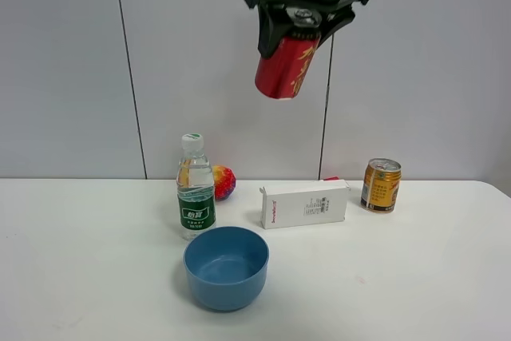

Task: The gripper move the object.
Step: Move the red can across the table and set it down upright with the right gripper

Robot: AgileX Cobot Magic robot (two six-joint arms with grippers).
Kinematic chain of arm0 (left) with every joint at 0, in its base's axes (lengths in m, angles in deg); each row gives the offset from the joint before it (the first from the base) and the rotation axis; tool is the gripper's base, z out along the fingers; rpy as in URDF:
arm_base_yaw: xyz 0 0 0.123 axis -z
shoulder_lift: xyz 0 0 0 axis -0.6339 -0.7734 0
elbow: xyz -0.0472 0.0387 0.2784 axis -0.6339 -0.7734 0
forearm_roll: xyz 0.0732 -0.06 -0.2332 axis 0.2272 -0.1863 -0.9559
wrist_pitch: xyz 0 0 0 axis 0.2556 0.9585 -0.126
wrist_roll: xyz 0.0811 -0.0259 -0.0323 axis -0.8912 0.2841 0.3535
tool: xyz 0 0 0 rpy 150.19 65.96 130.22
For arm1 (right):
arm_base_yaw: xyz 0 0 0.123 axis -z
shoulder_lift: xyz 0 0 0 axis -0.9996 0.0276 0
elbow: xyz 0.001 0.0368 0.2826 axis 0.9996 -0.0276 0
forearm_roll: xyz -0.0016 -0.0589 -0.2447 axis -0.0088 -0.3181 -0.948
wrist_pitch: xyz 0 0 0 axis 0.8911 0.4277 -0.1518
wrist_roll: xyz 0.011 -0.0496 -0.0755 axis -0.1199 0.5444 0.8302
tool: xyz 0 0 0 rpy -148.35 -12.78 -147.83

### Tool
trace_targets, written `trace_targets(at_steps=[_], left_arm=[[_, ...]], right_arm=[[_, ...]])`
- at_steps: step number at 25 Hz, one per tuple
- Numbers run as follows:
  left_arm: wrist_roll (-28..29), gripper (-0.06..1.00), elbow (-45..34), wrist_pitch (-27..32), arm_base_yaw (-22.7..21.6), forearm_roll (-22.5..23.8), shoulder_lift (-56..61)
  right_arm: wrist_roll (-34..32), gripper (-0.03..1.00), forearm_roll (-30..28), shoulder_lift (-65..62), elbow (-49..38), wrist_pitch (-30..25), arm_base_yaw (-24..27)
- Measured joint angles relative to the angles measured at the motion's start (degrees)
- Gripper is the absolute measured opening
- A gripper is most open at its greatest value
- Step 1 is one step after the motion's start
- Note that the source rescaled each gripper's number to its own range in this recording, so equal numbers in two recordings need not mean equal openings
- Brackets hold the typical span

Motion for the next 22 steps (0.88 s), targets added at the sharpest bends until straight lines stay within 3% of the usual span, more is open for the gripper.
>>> trace_targets(at_steps=[9,13,22], left_arm=[[0.0,1.0,0.0,0.0,0.0,0.0,0.0],[0.0,1.0,0.0,0.0,0.0,0.0,0.0],[0.0,1.0,0.0,0.0,0.0,0.0,0.0]], right_arm=[[-2.42,0.0,-1.4,12.94,2.58,11.16,0.59],[-6.81,0.0,-2.73,14.95,2.75,14.01,2.3],[-8.07,0.0,-2.85,20.8,2.75,18.66,4.62]])
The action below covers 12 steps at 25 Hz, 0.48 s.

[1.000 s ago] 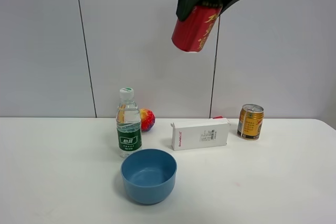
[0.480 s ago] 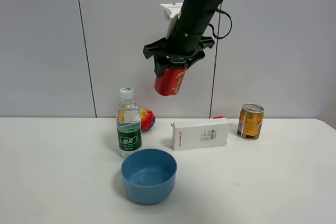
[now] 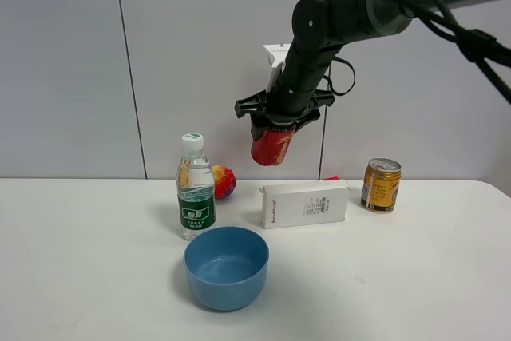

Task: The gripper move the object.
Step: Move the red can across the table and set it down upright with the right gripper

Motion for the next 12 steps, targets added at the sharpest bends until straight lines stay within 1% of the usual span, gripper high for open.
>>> trace_targets(at_steps=[7,12], left_arm=[[0.0,1.0,0.0,0.0,0.0,0.0,0.0],[0.0,1.0,0.0,0.0,0.0,0.0,0.0]], right_arm=[[-2.11,0.0,0.97,4.71,0.0,4.16,0.17],[-2.46,0.0,1.57,6.21,0.0,5.43,0.62]])
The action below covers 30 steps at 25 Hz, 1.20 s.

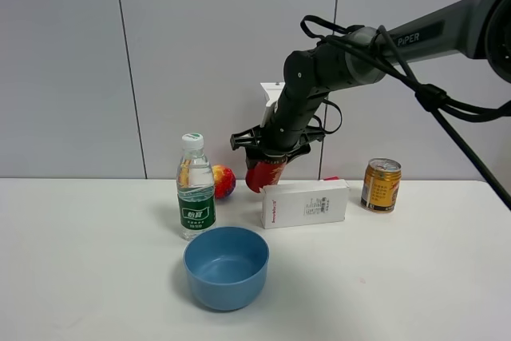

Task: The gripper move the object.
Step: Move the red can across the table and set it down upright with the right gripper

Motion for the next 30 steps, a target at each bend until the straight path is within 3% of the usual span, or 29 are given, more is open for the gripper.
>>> trace_targets(at_steps=[17,30], left_arm=[[0.0,1.0,0.0,0.0,0.0,0.0,0.0],[0.0,1.0,0.0,0.0,0.0,0.0,0.0]], right_arm=[[0.55,0.0,2.1,2.01,0.11,4.66,0.93],[0.97,0.0,3.58,3.03,0.11,4.93,0.93]])
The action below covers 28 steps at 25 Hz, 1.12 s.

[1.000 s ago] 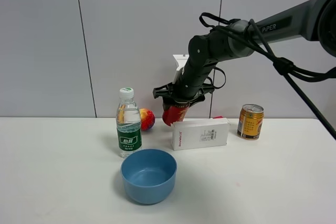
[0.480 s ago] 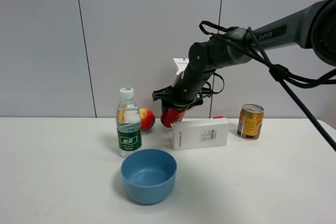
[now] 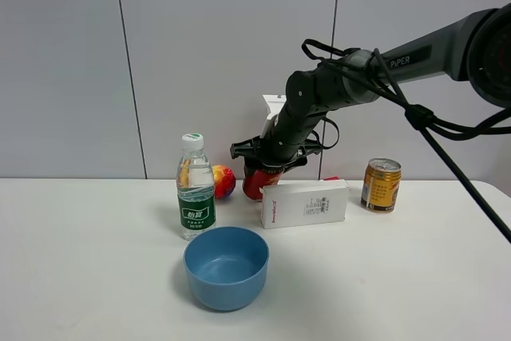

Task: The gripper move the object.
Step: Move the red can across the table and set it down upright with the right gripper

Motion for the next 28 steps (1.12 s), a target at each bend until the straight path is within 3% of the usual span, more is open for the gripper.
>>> trace_targets(at_steps=[17,25,28], left_arm=[[0.0,1.0,0.0,0.0,0.0,0.0,0.0],[0.0,1.0,0.0,0.0,0.0,0.0,0.0],[0.0,1.0,0.0,0.0,0.0,0.0,0.0]], right_arm=[[0.05,0.0,0.0,0.0,0.0,0.8,0.0],[0.05,0.07,0.0,-0.06,0.45,1.92,0.0],[0.05,0.21,0.02,-0.06,0.45,2.15,0.0]])
